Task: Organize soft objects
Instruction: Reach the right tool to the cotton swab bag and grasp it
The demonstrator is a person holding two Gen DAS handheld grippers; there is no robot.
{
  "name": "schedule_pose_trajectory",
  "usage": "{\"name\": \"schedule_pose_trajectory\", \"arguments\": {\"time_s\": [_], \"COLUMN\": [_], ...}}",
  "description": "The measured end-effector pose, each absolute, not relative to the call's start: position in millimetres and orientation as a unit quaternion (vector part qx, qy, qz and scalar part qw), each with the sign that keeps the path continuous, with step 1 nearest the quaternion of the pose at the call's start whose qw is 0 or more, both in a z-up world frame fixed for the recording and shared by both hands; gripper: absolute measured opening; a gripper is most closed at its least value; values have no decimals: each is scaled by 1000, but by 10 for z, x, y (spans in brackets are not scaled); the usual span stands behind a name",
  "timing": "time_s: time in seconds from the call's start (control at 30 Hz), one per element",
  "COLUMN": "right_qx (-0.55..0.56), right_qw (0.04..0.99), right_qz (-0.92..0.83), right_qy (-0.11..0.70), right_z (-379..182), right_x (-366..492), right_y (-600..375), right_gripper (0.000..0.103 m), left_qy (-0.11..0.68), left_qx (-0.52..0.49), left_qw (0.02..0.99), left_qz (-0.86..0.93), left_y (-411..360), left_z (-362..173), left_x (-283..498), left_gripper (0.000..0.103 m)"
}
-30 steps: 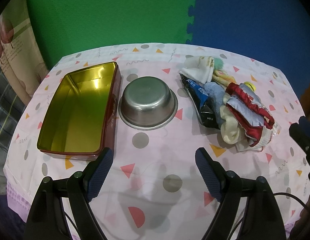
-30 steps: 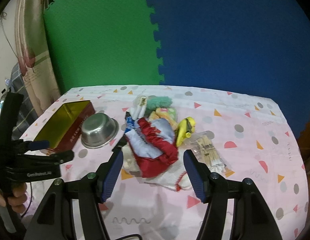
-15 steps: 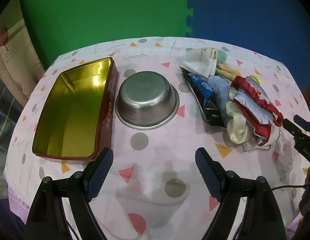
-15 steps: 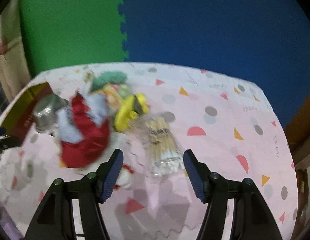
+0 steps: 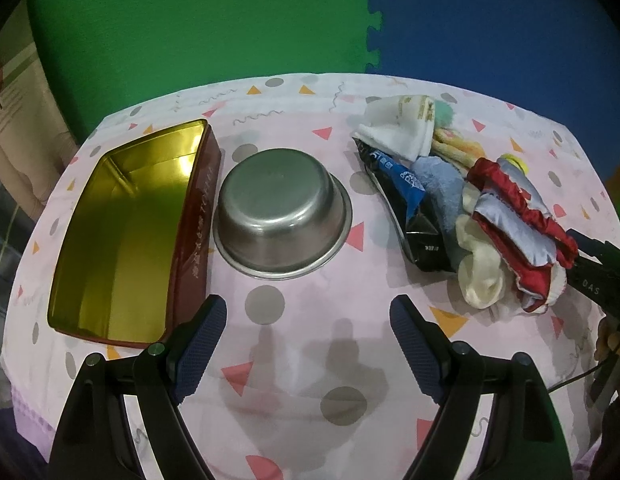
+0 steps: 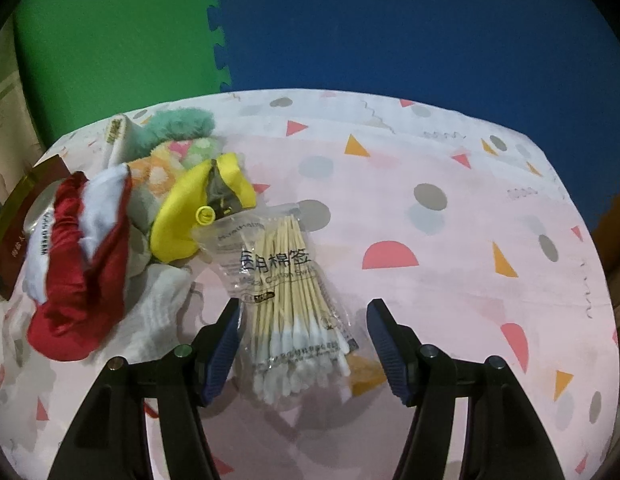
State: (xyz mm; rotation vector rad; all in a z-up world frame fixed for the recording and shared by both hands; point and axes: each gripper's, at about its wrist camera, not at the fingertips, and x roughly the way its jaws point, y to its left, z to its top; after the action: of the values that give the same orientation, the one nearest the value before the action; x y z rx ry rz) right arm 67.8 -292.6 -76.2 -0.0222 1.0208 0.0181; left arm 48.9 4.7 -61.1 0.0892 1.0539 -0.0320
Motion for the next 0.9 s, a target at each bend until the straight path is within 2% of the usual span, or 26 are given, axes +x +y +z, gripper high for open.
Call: {"name": "schedule_pose_trajectory", "arguments": {"time_s": [0.23, 0.3, 0.43, 0.5, 0.9], "right_qx": [-9, -12, -2, 0, 19], "right_qw": [877, 880, 884, 885, 886], "right_qz": [14, 9, 3, 1, -35], "right_qy": [480, 475, 468, 465, 462], "right_z": [-827, -828, -815, -803, -764], "right_x": [709, 690, 677, 665, 368], "right_y": [-2935, -2942, -2994, -3014, -3230], "right_gripper": [63, 52, 42, 33, 32], "left_qy": [531, 532, 524, 519, 496], "left_qx": [25, 22, 35, 40, 64], "left_qw": [847, 846, 850, 852, 853], "left_qz": [-26, -31, -41, -53, -149], "left_y": [-3, -26, -129, -205, -823], "left_z": [-719, -724, -679, -634, -388], "left_x": [647, 663, 659, 652, 621], "left_gripper": [81, 81, 81, 81, 81]}}
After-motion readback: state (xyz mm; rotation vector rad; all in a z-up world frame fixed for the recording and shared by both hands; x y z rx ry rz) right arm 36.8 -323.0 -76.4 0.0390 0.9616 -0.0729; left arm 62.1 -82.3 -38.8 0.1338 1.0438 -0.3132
